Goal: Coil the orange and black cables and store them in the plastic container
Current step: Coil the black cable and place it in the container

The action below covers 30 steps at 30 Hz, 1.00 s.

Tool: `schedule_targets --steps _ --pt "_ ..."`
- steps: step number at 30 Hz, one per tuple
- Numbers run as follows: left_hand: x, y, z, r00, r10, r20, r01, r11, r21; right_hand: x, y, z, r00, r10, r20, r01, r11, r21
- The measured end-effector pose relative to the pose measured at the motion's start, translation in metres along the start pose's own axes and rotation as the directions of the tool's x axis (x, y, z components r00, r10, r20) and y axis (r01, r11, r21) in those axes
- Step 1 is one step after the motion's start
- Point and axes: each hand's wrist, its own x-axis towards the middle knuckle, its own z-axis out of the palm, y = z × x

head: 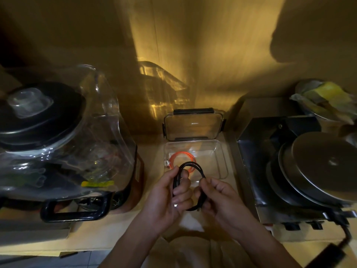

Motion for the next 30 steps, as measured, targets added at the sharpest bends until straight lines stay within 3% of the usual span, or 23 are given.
schedule_targets --steps 11,22,30 --pt "0.008 -0.008 0.001 0.985 0.047 -0.164 -0.033 0.996 0.088 0.001 0.001 -0.003 0.993 -0.067 -0.095 0.057 0.993 -0.104" --pt "0.011 -0.015 0.005 0.975 0.075 -0.209 -0.047 0.990 0.136 0.005 0.009 0.003 0.957 -0.072 -0.280 0.063 0.997 -0.041" --pt "0.011 -0.019 -0.004 0.961 0.161 -0.226 -0.084 0.944 0.318 0.011 0.013 -0.009 0.945 -0.183 -0.270 0.129 0.970 -0.208"
